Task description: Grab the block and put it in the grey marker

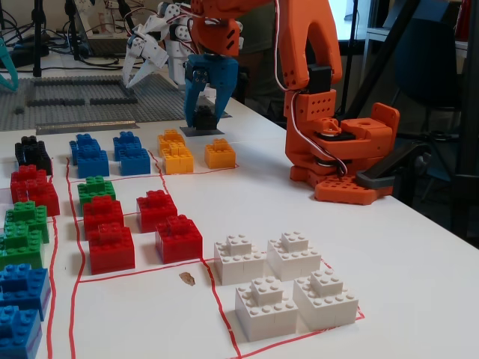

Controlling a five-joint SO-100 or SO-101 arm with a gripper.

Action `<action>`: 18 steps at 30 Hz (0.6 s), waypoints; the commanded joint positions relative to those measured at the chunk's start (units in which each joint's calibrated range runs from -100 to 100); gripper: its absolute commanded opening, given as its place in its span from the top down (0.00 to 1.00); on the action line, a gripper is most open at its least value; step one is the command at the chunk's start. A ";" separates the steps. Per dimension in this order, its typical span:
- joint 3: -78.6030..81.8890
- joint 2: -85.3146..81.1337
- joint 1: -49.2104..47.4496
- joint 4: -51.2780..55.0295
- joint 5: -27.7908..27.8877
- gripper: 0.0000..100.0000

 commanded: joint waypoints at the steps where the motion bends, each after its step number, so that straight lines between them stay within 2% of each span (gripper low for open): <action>1: -9.09 -0.78 1.56 -1.35 0.68 1.00; 15: -15.81 5.09 2.48 -1.43 0.54 1.00; 18: -15.35 5.18 3.06 -1.43 0.59 0.95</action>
